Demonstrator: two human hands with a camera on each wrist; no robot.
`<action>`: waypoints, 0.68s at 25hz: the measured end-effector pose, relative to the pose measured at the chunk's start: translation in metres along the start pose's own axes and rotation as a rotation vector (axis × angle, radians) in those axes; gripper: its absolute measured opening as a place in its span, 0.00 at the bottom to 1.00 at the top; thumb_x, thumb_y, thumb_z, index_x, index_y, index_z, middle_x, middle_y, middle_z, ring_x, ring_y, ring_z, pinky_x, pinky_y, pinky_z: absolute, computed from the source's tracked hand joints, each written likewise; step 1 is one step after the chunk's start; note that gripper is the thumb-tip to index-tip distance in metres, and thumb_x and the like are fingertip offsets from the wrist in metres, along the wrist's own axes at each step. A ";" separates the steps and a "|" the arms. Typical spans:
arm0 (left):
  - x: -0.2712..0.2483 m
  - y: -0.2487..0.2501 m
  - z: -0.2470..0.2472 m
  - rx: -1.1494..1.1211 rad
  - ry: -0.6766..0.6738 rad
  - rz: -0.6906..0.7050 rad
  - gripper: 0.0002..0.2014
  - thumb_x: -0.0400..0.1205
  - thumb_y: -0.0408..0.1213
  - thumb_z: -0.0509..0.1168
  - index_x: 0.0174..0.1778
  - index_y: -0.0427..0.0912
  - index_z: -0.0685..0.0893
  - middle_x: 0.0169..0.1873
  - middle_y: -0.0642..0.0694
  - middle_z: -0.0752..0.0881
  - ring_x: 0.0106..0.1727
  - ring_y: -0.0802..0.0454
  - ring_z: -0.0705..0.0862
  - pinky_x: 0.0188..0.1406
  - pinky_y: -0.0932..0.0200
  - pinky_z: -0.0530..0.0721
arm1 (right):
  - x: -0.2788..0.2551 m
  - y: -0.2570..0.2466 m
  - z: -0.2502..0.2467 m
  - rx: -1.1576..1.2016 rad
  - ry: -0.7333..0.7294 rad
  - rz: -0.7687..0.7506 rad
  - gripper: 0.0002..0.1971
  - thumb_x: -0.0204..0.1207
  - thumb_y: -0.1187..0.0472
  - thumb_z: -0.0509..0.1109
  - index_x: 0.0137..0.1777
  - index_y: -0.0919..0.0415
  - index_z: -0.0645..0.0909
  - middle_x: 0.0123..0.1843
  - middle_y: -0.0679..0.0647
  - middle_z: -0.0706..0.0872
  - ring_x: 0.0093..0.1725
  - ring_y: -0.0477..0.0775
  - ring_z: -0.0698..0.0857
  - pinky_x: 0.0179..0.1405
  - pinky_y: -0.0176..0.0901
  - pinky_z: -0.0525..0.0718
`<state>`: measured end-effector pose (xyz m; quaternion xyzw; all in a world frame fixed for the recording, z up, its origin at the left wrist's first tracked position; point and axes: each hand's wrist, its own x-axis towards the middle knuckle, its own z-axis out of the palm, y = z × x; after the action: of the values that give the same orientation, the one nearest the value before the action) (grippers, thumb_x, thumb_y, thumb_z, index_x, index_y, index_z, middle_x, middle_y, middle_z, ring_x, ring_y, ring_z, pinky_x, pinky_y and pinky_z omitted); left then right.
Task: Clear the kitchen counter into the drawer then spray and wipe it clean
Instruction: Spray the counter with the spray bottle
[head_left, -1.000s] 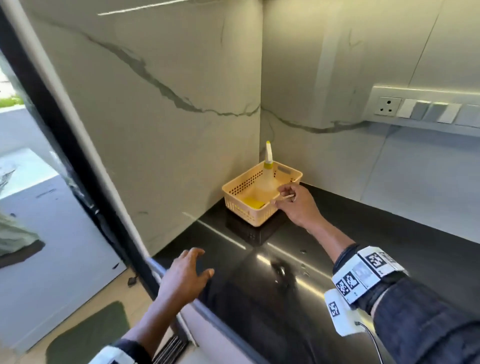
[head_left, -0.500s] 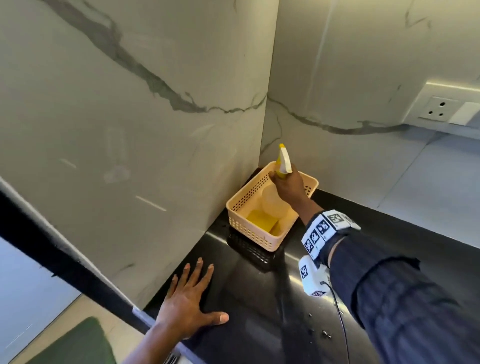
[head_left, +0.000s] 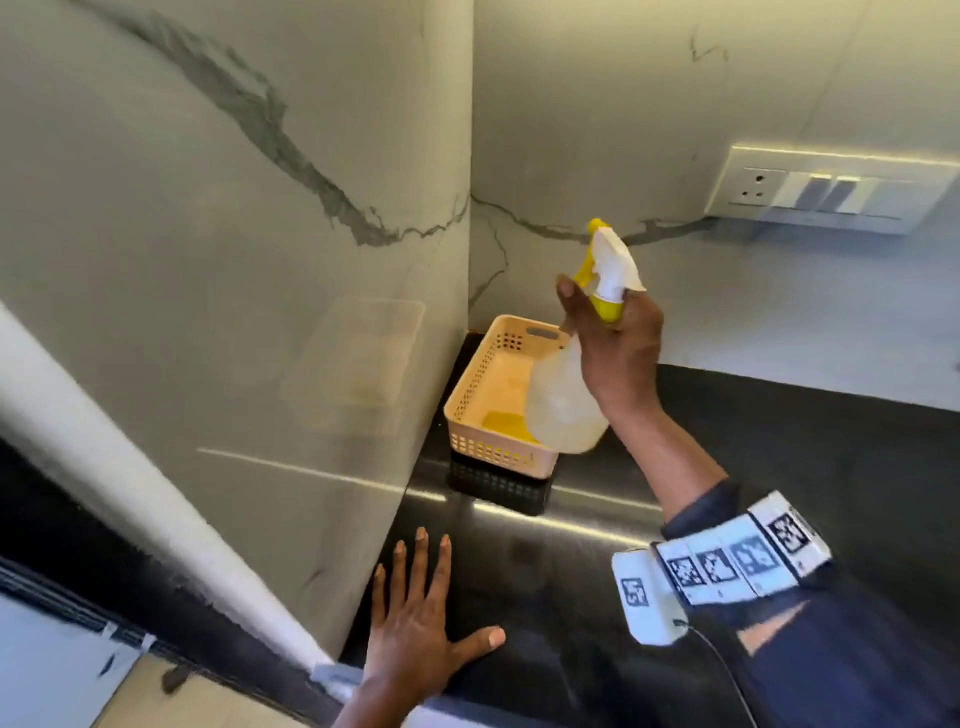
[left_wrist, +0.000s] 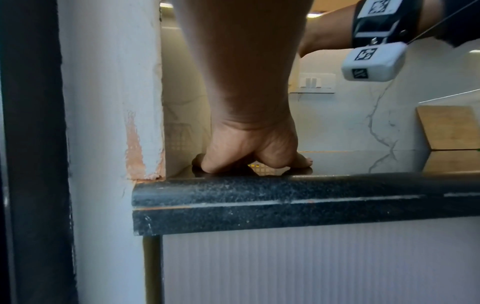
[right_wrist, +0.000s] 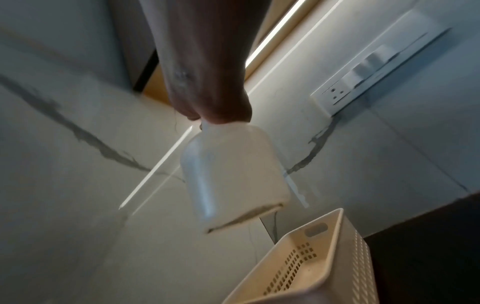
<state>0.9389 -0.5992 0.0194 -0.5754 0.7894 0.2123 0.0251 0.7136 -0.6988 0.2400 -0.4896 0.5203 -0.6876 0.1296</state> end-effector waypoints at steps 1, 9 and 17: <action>-0.003 0.000 -0.003 -0.006 0.017 0.031 0.62 0.65 0.87 0.45 0.86 0.45 0.45 0.85 0.38 0.53 0.84 0.37 0.53 0.77 0.48 0.34 | -0.019 -0.010 -0.010 0.037 0.046 0.063 0.10 0.77 0.60 0.77 0.42 0.66 0.82 0.28 0.53 0.81 0.27 0.44 0.79 0.32 0.34 0.78; -0.019 -0.014 -0.001 0.088 0.047 0.128 0.64 0.59 0.87 0.39 0.86 0.48 0.41 0.86 0.42 0.40 0.86 0.43 0.36 0.83 0.44 0.34 | -0.197 -0.008 -0.072 -0.125 -0.068 0.600 0.10 0.78 0.56 0.76 0.53 0.62 0.87 0.25 0.47 0.82 0.23 0.49 0.75 0.28 0.39 0.77; -0.029 -0.024 -0.003 0.110 0.045 0.186 0.50 0.76 0.76 0.47 0.86 0.49 0.41 0.86 0.45 0.39 0.86 0.46 0.36 0.84 0.46 0.35 | -0.269 -0.015 -0.067 -0.015 -0.296 0.918 0.18 0.82 0.53 0.70 0.71 0.49 0.80 0.58 0.49 0.88 0.56 0.42 0.84 0.37 0.41 0.88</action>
<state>0.9713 -0.5799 0.0228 -0.5021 0.8502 0.1569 0.0191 0.7954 -0.4682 0.1089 -0.3028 0.6637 -0.4784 0.4888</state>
